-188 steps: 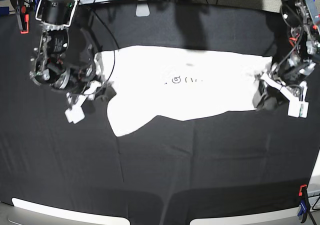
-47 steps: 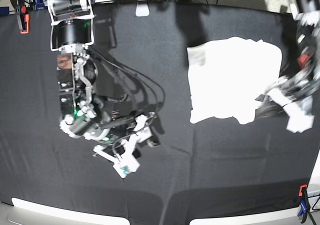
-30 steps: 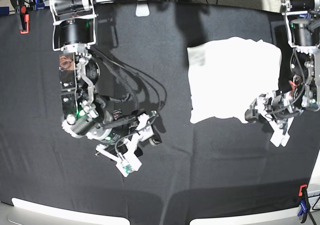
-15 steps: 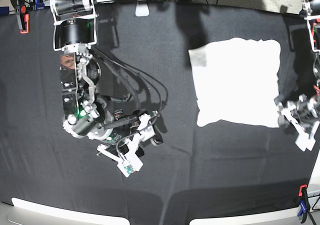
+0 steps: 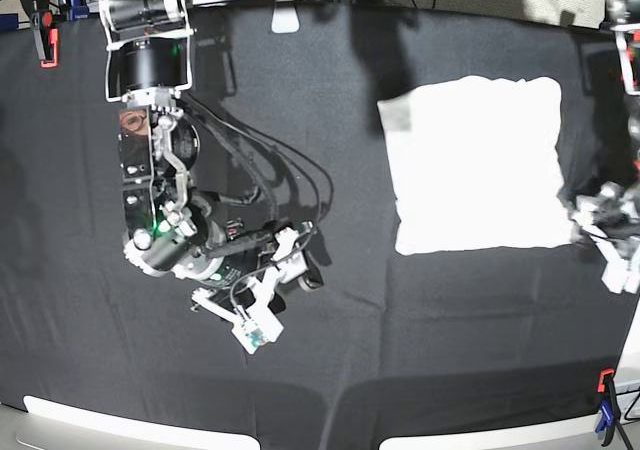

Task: Layout the t-shirt on the table in an organized manner, then fold the t-shirt properly
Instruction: 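Pull the folded bundle with the left gripper and square its edges, then grasp the folded shirt with both grippers, fold it once more and flatten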

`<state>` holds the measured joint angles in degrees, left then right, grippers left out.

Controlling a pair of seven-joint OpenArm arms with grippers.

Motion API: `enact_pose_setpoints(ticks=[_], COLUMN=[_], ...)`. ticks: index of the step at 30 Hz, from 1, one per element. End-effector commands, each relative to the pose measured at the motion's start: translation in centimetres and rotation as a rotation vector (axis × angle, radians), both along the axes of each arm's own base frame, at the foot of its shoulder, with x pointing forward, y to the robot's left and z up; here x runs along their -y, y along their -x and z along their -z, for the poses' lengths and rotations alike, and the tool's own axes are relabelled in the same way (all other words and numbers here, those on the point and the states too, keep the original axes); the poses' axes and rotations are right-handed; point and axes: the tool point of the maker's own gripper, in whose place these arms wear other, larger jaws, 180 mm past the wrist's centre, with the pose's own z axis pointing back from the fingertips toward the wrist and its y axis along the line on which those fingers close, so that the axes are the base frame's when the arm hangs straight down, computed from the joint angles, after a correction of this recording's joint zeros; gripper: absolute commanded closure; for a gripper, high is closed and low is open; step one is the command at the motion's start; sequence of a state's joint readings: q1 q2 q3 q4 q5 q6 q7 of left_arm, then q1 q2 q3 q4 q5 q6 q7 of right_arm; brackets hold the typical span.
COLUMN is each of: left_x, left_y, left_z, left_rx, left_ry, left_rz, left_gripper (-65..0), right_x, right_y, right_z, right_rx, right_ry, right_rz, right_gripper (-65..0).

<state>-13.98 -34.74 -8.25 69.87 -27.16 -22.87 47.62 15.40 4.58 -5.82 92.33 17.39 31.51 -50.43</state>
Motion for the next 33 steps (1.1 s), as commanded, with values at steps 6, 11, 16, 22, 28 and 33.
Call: enact_pose_setpoints(ticks=[6,11,16,22,28,33], left_x=[-1.8,1.6,5.0,8.4,11.9,13.1], left_y=[-1.9,0.1,5.1,11.2,14.3,17.3], left_z=[-5.8,-6.6,-3.7,0.1,0.8,2.8], left_rx=[0.174,0.167,0.075,-0.055,-0.075,-0.151], left_ry=[0.049,0.116,0.153,0.188,0.246,0.268], left_rz=[-0.066,0.085,0.193,0.244,0.275,0.261], left_gripper=[-15.7,-0.6,0.0,0.0,0.0,0.0], right_x=[-1.4,-3.8,-7.7,-12.6,-15.2,-15.9], right_y=[-1.1,-1.1,-1.2,-2.0,-2.3,-1.5], right_z=[-3.0,-4.4,-4.7,-2.7,2.0,5.9], right_rx=[0.092,0.123,0.102,0.036,-0.047,-0.103], right_ry=[-0.079,-0.164,-0.217,-0.169,-0.041,0.024], right_rz=[-0.011,-0.026,-0.085,-0.180,-0.253,-0.295], right_gripper=[-35.3,-35.2,-23.0,-2.5,0.0,0.0])
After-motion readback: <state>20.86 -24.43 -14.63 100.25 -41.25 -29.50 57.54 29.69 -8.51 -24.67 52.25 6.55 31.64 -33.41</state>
